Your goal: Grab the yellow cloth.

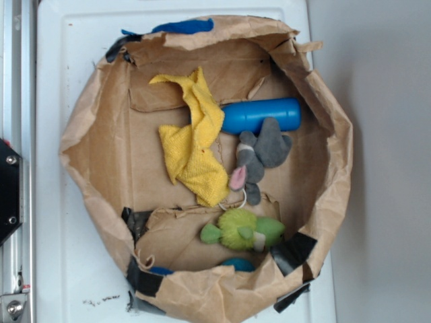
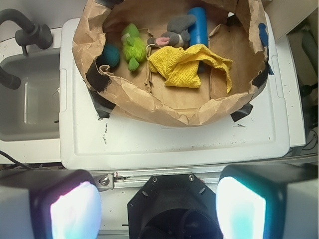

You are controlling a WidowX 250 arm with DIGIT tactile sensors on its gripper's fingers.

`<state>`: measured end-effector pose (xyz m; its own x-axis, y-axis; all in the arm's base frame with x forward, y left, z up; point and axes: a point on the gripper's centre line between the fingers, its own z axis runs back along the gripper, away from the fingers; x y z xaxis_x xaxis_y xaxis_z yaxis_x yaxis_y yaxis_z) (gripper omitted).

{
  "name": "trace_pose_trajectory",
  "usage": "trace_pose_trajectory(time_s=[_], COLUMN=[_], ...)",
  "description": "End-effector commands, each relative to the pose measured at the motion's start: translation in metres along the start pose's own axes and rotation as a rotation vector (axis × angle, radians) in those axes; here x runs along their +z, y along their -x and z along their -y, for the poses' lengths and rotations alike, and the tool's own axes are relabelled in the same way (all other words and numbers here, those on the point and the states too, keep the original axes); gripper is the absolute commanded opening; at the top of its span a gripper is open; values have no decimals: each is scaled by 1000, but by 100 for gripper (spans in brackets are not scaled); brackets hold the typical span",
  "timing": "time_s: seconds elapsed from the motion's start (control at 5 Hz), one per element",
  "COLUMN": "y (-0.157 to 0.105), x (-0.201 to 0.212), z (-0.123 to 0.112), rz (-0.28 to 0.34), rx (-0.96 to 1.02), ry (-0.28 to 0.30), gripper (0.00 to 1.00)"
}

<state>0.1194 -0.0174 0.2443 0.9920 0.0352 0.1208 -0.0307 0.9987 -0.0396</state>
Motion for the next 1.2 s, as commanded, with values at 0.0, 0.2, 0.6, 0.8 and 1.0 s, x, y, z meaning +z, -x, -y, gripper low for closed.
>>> trace_pose_trajectory(time_s=[0.0, 0.2, 0.6, 0.8, 1.0], y=[0, -35, -92, -105, -101], x=[0, -6, -16, -24, -29], z=[0, 9, 2, -5, -3], rz=[0, -10, -4, -29, -27], rx=[0, 31, 134, 228, 484], ry=[0, -28, -19, -17, 24], gripper=[100, 100, 100, 100, 100])
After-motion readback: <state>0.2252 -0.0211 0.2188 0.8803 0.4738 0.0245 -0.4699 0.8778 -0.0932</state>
